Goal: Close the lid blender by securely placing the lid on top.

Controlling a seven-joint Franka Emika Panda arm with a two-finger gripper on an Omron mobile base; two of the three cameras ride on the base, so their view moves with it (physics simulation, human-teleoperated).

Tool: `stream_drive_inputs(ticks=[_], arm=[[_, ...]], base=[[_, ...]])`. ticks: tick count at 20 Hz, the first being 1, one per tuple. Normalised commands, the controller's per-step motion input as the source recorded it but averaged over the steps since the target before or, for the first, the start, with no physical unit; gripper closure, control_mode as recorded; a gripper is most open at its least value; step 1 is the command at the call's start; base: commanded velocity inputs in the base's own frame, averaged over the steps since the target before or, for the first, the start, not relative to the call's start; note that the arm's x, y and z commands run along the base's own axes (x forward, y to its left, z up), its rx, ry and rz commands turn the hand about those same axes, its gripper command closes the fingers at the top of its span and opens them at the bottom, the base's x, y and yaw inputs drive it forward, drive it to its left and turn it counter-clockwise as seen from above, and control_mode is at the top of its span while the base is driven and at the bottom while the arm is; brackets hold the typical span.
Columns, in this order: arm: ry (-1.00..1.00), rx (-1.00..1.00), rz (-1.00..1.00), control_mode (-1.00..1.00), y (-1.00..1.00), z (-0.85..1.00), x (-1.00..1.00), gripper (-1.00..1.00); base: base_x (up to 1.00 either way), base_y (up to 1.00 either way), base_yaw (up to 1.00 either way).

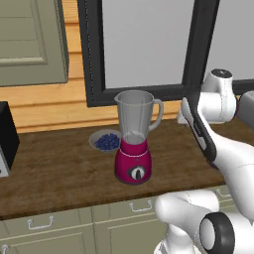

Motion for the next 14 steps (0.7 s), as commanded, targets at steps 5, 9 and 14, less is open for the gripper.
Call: stream_drive_inputs(ticks=[5,9,14], arm=[[0.01,0.00,-0.14,-1.00,-0.72,-0.48,-0.12,-1.00],[0.00,0.00,-0.12,-1.00,-0.68,-0.41,-0.01,-1.00],[0.00,0.00,-0.07,-1.00,-0.63,-0.31,0.00,-1.00]], base=[[0.00,0.00,0.00],[0.00,0.00,0.00],[0.00,0.00,0.00]])
